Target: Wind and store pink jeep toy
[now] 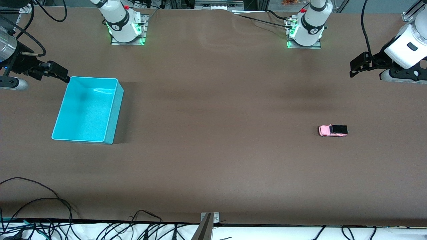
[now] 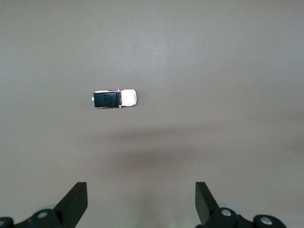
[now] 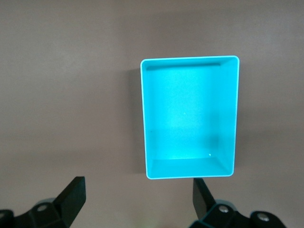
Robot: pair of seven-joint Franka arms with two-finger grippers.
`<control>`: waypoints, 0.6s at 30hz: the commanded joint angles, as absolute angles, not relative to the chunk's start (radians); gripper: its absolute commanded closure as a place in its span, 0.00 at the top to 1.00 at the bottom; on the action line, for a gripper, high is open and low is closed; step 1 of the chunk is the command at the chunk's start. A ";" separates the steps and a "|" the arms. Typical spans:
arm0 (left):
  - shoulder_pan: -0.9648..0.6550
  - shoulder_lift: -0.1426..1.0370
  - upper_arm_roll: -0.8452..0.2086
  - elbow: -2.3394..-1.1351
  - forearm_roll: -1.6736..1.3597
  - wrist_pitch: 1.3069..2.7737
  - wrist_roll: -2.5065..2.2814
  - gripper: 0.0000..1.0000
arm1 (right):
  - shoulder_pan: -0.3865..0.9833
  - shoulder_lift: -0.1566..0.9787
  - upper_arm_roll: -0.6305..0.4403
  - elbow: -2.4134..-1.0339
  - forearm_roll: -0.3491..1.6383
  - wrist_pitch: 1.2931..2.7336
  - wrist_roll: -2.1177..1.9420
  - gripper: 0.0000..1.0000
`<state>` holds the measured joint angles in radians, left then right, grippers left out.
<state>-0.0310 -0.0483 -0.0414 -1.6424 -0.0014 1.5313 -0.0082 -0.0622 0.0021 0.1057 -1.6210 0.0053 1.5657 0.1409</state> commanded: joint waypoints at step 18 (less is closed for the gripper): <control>-0.012 -0.037 -0.043 -1.611 -0.015 1.508 -0.014 1.00 | -0.066 0.003 0.103 -1.618 0.011 1.572 0.133 1.00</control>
<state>-0.0231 -0.0483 -0.0395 -1.6424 -0.0014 1.5313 -0.0098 -0.0626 0.0055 0.1045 -1.6210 0.0053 1.5682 0.1409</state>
